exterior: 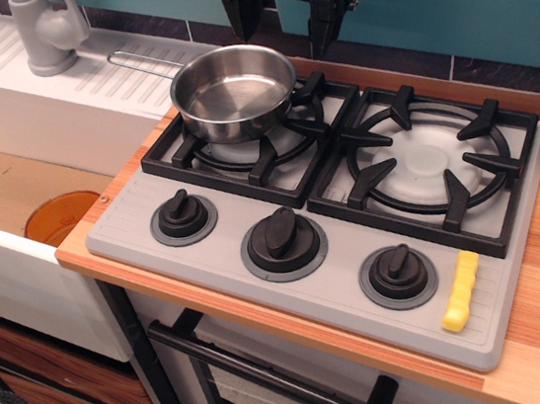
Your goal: Put pot or pan on stove and put fry in pot or pan
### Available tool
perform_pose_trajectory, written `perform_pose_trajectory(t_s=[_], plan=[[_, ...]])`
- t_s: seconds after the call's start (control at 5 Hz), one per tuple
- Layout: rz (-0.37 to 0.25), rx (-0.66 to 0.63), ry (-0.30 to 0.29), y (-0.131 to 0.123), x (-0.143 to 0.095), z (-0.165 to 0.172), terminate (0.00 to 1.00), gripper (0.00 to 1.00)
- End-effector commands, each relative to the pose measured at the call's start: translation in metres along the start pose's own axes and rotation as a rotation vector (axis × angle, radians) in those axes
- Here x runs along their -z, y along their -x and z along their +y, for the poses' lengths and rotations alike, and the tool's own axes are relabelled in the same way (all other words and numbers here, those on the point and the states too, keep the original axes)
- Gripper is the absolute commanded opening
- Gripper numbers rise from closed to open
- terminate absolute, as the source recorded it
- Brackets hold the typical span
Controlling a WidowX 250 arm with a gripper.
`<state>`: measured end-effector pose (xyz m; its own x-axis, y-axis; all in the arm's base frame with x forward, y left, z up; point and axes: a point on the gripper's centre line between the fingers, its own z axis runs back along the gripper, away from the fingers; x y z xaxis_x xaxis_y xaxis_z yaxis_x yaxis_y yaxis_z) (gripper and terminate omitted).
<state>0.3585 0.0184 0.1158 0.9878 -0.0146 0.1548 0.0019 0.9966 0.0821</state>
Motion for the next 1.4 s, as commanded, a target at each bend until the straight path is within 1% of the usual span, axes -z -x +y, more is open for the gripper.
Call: perform_pose_trajectory(t_s=[0.0,0.2,0.4,0.6,0.8,1.0,1.2], plan=[[0.0,0.0,0.0,0.0,0.0,0.0,0.0,1.0],[-0.021,0.006,-0.015,-0.002,0.019,0.001,0.0,1.0],[-0.05,0.0,-0.011,-0.004,0.038,0.001,0.0,1.0],[-0.072,-0.004,-0.005,-0.002,0.05,-0.001,0.0,1.0],[-0.086,-0.03,0.029,0.001,0.059,-0.002,0.0,1.0],[-0.066,-0.065,0.018,0.003,0.066,-0.006,0.0,0.0],[-0.062,-0.093,-0.013,0.005,0.063,-0.015,0.0,0.0]])
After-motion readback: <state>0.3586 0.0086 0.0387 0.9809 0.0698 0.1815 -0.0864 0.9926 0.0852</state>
